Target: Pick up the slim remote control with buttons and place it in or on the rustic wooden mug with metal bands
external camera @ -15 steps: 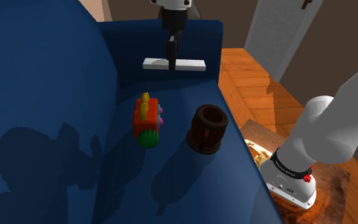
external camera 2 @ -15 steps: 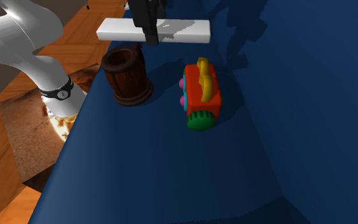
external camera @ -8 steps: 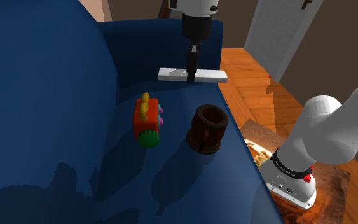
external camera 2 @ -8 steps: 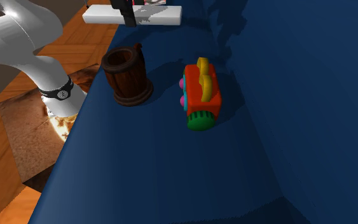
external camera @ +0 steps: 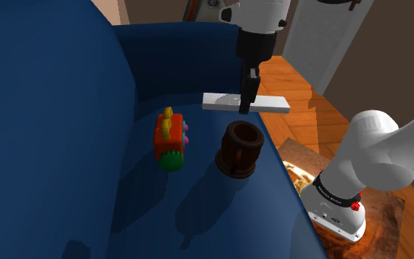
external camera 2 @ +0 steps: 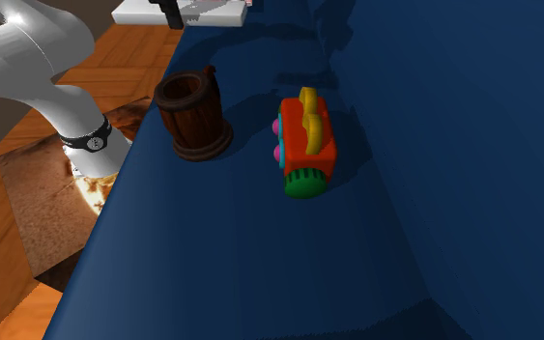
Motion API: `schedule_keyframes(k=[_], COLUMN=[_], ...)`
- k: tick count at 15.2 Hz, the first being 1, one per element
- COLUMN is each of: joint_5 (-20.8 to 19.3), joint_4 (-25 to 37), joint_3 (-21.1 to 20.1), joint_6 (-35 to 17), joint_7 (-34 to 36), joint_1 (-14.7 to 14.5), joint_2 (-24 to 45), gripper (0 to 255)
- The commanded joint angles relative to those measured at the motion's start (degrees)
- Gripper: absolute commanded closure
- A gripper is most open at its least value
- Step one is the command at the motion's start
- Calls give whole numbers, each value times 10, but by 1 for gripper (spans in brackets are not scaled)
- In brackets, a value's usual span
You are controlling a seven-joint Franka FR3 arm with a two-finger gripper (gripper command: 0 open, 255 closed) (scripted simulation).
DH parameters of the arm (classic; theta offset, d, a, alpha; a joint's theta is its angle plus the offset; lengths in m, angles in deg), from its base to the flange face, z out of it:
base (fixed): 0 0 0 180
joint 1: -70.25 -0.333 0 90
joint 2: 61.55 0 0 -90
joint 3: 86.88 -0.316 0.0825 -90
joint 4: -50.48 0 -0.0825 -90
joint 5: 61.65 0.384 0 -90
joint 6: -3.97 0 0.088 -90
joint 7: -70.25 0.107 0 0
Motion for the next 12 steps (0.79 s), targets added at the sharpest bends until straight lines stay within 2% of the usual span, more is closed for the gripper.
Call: schedule_keyframes(k=[1, 12], joint_5=[2, 11], joint_4=[-18, -102], joint_3=[-2, -10], joint_6=[-10, -88], joint_7=[0, -8], joint_1=[-2, -5], joint_2=[-9, -14], gripper=[255, 255])
